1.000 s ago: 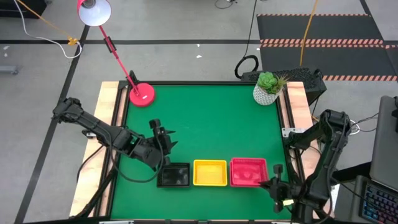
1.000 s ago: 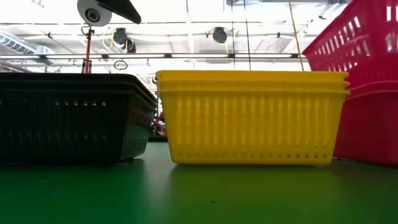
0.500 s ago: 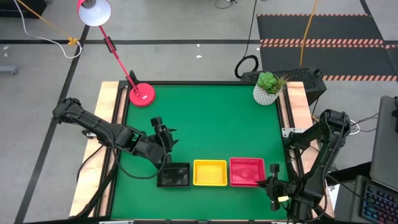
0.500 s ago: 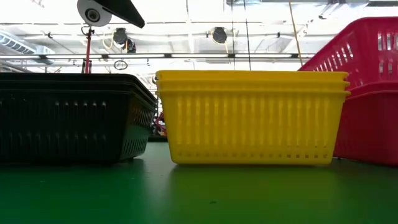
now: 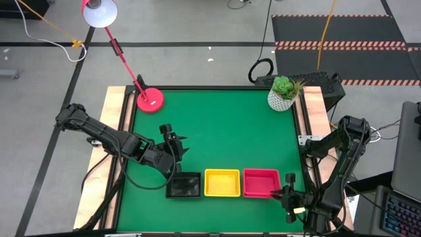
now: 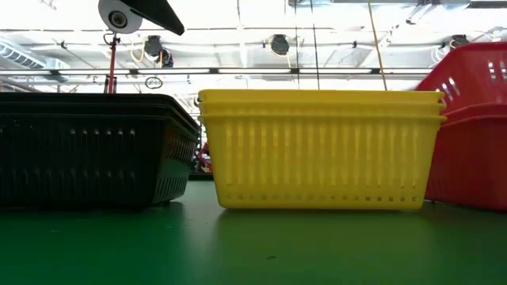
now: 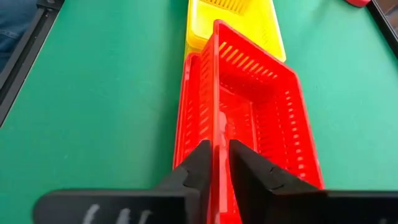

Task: Stack baskets by color
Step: Stack the top red bin on top of the bottom red bin, then return to Home Position

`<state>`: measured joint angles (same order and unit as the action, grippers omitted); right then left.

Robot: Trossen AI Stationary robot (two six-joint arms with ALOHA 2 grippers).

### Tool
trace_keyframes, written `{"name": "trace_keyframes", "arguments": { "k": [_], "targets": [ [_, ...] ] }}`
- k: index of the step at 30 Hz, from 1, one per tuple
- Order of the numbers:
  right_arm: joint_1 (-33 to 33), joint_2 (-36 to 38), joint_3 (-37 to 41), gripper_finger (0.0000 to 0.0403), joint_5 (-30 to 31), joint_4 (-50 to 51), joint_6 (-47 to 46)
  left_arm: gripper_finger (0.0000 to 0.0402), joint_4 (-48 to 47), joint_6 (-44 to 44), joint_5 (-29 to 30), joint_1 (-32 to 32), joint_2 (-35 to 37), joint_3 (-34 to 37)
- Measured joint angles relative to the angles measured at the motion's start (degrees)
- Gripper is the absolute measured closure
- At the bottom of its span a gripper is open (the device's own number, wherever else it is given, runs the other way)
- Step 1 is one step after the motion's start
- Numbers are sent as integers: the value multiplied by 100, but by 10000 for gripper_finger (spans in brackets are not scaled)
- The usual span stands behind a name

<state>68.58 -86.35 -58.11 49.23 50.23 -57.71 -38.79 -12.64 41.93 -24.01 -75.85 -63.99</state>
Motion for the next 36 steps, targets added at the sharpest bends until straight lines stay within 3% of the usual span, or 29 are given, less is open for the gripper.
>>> {"name": "trace_keyframes", "arguments": {
  "k": [14,21,25,29,36],
  "targets": [
    [0,0,0,278,0,-8,-13,202,7,0,-3,0,0,0],
    [-78,33,0,264,5,-23,-353,202,7,5,-11,0,0,0],
    [-317,285,0,264,9,-90,-343,202,-13,23,-12,0,36,0],
    [-576,661,0,277,32,-262,261,202,-52,42,-7,-100,290,0],
    [-1094,1555,0,348,349,-290,1692,202,335,185,120,-347,742,328]
  ]
}}
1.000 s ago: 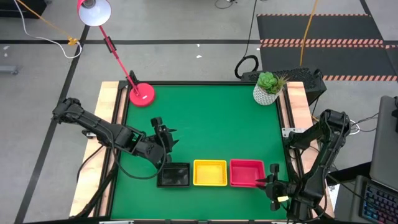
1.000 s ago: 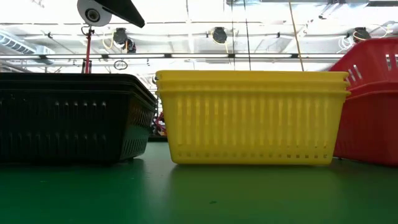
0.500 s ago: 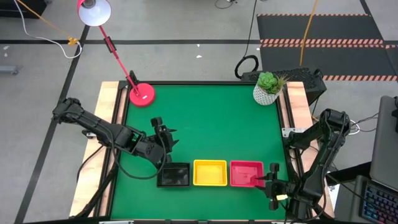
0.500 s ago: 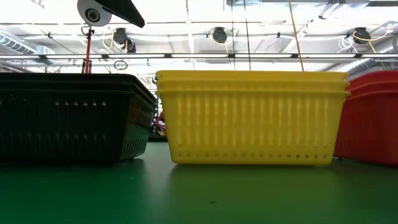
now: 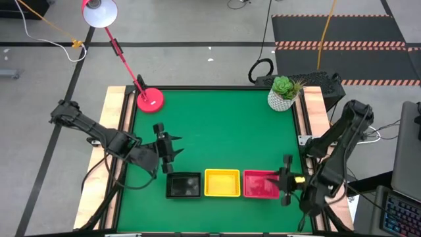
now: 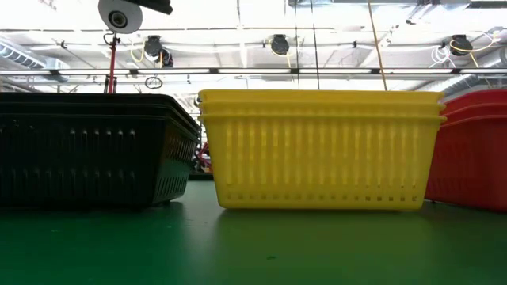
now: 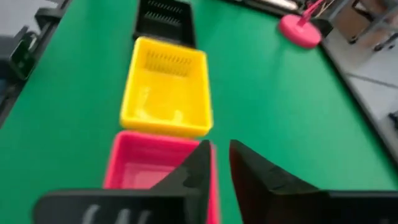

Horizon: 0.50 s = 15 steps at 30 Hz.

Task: Stack baskets by color
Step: Return to Home Position

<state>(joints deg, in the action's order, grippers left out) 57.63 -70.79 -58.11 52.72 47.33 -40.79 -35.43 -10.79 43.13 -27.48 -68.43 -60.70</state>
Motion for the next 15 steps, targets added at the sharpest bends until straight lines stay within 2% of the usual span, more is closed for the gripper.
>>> {"name": "trace_keyframes", "arguments": {
  "k": [3,5,8,15],
  "targets": [
    [-237,380,29,387,36,-46,548,202,517,318,-7,-25,237,450],
    [-384,666,211,398,162,-311,987,202,910,510,-53,-18,460,750],
    [-642,1203,797,394,57,-1465,2077,202,1430,778,-205,14,819,1169],
    [-1458,2655,2397,401,-1263,-4370,4426,202,2423,1187,-570,12,1576,2030]
  ]
}}
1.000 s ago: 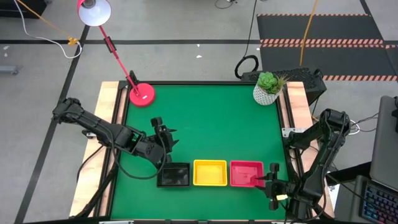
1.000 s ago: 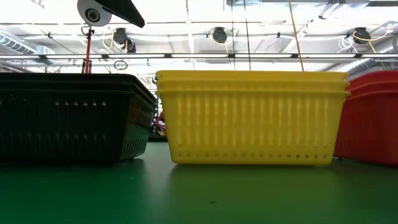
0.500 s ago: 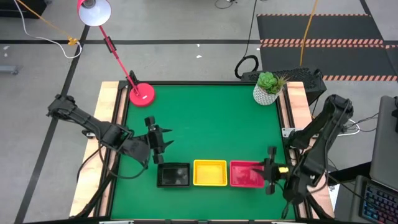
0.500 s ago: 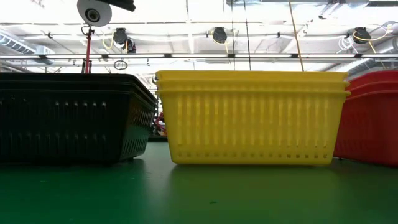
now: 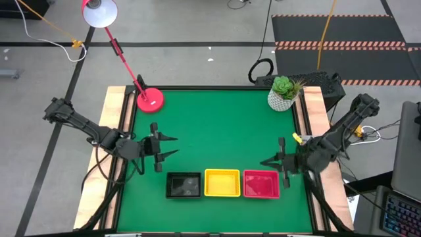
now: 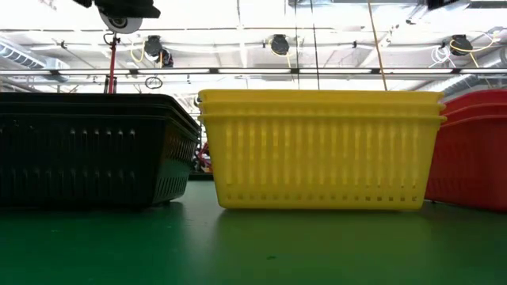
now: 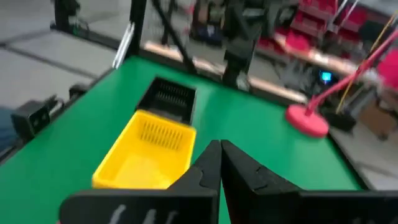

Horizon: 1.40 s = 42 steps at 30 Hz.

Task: Stack baskets by color
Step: Return to Home Position

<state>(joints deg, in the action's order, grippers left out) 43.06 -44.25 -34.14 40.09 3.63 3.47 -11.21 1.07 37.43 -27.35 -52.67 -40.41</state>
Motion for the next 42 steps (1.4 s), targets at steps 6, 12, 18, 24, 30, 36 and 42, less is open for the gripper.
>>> {"name": "trace_keyframes", "arguments": {
  "k": [6,12,18,24,30,36,42],
  "targets": [
    [-689,1127,1031,402,-934,-647,426,202,751,345,-615,0,348,625],
    [-944,1966,1667,402,-1472,-690,414,249,1804,800,-1072,0,567,1213],
    [-1017,2620,2024,402,-1488,-684,763,340,1882,729,-1097,0,736,1513],
    [-1017,3034,2273,403,-1490,-677,968,394,1899,639,-1102,0,1020,1867],
    [-1015,3209,2406,403,-1490,-666,942,388,2055,621,-1102,0,1481,2231],
    [-1015,3243,2646,403,-1492,-930,870,395,2052,611,-1211,0,1962,2502],
    [-1148,3243,2913,403,-1496,-1287,920,385,2049,611,-1210,0,2250,2626]
  ]
}}
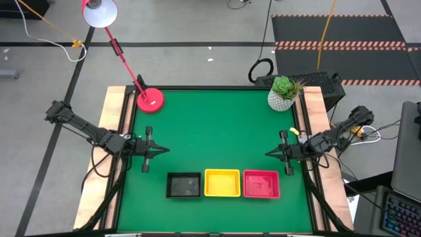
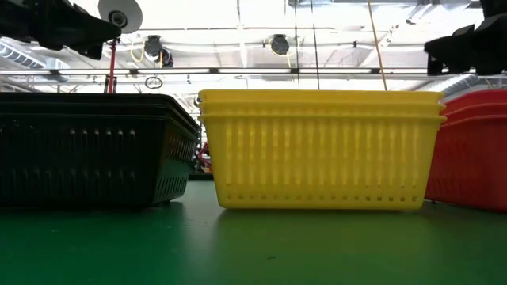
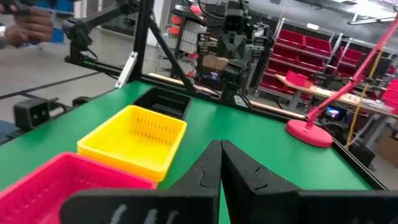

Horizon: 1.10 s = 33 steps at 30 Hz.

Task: Stack baskets by color
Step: Return to Home Position

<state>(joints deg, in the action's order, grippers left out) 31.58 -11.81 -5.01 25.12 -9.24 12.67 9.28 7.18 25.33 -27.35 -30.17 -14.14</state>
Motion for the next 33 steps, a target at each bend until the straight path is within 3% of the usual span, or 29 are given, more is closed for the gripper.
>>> {"name": "trace_keyframes", "arguments": {
  "k": [4,12,20,29,33],
  "targets": [
    [-174,0,105,403,-27,6,-16,397,-20,2,1,0,39,54],
    [-652,9,145,403,-707,5,-105,382,-55,-5,1,0,38,56],
    [-1200,60,145,403,-1170,76,-67,398,-29,-42,4,0,36,56],
    [-1923,360,145,403,-1228,473,3,382,85,-119,17,0,36,56],
    [-2187,545,145,403,-1661,585,15,395,116,-198,19,0,35,56]
  ]
}}
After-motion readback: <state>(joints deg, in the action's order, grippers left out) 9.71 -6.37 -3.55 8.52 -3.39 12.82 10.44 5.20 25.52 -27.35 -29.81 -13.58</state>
